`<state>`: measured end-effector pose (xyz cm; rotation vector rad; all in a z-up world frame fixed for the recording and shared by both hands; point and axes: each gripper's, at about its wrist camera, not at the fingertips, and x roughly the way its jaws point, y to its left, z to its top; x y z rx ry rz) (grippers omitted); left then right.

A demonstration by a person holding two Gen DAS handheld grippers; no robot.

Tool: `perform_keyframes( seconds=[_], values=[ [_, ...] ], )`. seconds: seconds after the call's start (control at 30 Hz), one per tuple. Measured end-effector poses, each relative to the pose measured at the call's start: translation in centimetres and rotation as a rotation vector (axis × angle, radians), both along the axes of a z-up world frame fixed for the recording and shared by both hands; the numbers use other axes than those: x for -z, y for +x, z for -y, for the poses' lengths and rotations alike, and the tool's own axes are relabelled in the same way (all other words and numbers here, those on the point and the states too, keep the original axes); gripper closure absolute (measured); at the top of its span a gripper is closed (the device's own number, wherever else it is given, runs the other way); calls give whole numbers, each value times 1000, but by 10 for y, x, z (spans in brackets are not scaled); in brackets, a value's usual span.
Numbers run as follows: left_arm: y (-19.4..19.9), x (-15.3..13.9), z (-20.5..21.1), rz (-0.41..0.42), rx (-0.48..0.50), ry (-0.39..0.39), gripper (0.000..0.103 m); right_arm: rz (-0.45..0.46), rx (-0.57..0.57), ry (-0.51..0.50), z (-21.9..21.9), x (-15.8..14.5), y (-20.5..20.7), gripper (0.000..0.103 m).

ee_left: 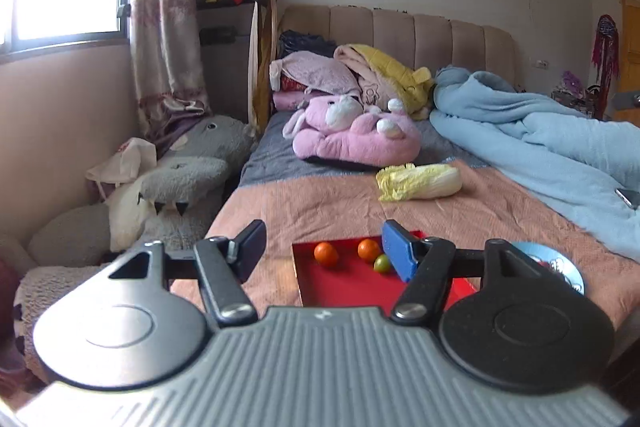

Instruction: Organize fruits

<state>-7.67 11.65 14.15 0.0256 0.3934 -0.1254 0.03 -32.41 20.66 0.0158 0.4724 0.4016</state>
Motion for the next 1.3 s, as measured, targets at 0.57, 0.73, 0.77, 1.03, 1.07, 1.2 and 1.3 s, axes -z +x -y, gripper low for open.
perform_keyframes(
  seconds=[0.57,0.73,0.77,1.03,1.07,1.2,1.3],
  values=[
    [61,119,48,-300,41,3,48,-211,-267,-178,-198,203,78,24],
    [67,128,46,-340,78,4,48,-228,-213,-233,-214,205,124,24],
    [68,129,45,-346,84,10,48,-233,-206,-240,-214,206,130,24],
    [50,111,59,-373,94,85,48,-225,-242,-205,-192,201,87,24],
    [45,106,63,-376,86,77,48,-213,-250,-203,-190,198,81,24],
    [32,82,78,-362,-11,67,48,-173,-281,-164,-173,177,62,24],
    [24,63,90,-354,-106,7,48,-129,-312,-158,-159,157,48,24]
  ],
)
